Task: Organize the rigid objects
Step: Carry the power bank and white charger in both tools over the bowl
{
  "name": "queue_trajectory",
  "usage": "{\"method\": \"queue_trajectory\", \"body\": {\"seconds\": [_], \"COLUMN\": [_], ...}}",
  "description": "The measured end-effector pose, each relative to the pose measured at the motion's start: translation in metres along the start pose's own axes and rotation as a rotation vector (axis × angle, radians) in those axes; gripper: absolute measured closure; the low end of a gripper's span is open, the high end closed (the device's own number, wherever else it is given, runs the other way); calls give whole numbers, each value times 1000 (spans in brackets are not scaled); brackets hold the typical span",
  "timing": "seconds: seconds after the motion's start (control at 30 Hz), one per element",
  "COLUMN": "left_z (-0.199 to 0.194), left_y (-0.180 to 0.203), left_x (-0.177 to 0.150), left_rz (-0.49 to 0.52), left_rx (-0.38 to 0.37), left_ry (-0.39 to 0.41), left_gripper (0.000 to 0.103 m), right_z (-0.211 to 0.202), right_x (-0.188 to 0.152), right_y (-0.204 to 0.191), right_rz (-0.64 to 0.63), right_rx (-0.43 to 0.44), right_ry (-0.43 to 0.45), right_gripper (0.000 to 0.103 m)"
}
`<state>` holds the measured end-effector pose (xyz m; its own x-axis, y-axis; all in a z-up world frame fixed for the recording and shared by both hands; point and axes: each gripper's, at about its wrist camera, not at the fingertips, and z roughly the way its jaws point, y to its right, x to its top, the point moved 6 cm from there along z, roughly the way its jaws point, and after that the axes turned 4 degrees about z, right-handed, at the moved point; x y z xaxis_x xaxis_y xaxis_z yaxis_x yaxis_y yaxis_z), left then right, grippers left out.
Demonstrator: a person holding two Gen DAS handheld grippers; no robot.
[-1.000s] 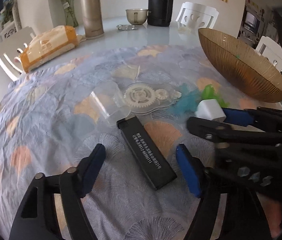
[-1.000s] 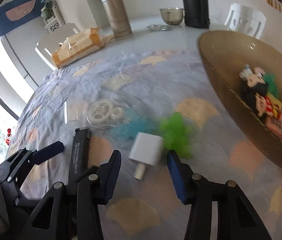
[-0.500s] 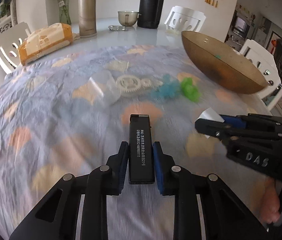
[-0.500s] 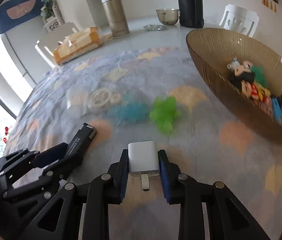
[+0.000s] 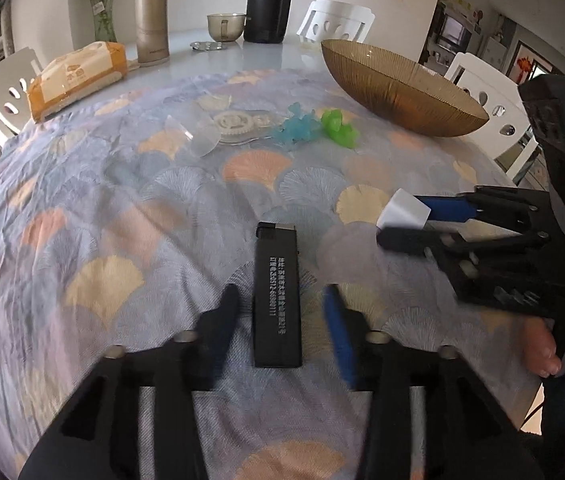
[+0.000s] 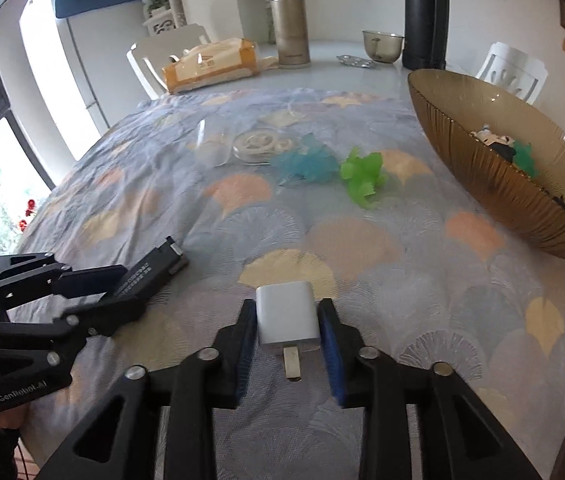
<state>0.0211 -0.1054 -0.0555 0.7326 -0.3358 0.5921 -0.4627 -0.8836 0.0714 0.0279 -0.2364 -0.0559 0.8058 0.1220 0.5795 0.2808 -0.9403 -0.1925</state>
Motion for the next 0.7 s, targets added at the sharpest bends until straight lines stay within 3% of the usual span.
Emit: {"method": "queue_trajectory", "body": {"seconds": [0.03, 0.07, 0.17, 0.23, 0.33, 0.4, 0.43, 0.47, 0.53, 0.57, 0.7], "left_z": [1, 3, 9, 10, 8, 5, 5, 5, 5, 6, -2], "left_y": [0, -1, 0, 2, 0, 0, 0, 2, 4, 4, -1], "left_x": [1, 2, 4, 5, 6, 6, 6, 6, 6, 6, 8], "left_rz": [2, 6, 40, 50, 40, 37, 37, 38, 43, 44, 11], "left_rx": [13, 39, 94, 100, 93, 84, 81, 76, 86, 88, 76], "left_ry": [2, 8, -6, -1, 18, 29, 31, 33, 34, 35, 69], "left_gripper": [37, 33, 34, 37, 57, 76, 80, 82, 82, 82, 82], "right_z": [-2, -4, -3, -1, 1, 3, 4, 3, 3, 2, 3], "right_x": [-1, -2, -2, -1, -1, -1, -1, 0, -1, -1, -1], "right_y": [2, 3, 4, 6, 4, 2, 1, 0, -3, -4, -6], "right_rz": [9, 12, 20, 28, 12, -6, -16, -27, -51, -60, -66], "right_rx": [7, 6, 12, -43, -76, -110, -128, -149, -151, -154, -169], "right_ry": [0, 4, 2, 9, 9, 7, 9, 17, 27, 29, 36], "right_gripper": [32, 27, 26, 26, 26, 31, 39, 55, 73, 77, 77]}}
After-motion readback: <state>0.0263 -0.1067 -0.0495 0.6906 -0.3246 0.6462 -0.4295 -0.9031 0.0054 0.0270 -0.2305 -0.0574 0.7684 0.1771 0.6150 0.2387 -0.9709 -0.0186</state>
